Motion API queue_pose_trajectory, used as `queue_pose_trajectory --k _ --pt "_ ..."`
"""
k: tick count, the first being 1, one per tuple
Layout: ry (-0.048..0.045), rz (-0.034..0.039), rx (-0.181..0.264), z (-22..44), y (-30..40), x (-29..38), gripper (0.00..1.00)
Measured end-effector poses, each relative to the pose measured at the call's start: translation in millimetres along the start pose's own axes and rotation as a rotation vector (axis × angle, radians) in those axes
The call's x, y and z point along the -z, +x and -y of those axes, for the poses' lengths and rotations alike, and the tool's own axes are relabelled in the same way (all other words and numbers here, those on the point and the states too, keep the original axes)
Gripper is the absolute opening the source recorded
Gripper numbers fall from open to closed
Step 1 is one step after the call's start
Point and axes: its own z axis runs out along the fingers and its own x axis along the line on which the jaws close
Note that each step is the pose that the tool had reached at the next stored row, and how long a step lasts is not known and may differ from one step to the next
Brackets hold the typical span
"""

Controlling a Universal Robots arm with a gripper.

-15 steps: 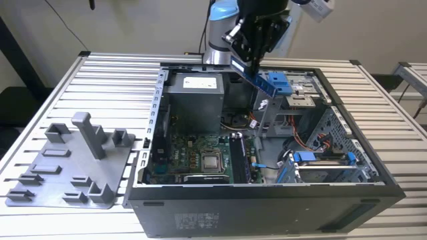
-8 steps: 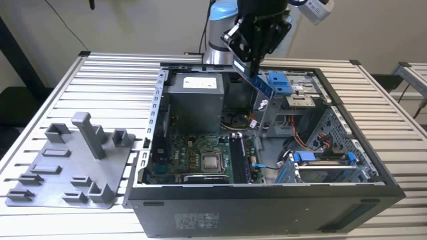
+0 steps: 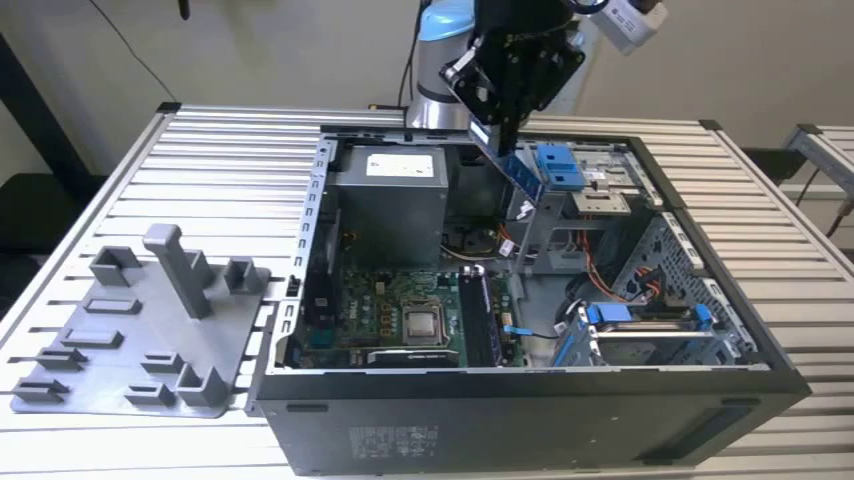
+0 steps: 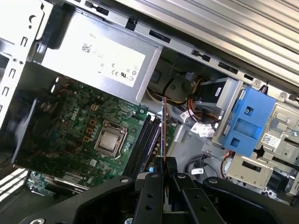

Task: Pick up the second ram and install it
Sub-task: 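Insert the second ram into the second slot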

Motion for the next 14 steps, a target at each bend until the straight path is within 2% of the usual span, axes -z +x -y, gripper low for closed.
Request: queue_pose_trajectory --k 14 --pt "0.0149 0.0006 -0.214 0.0 0.2 -1.7 0.14"
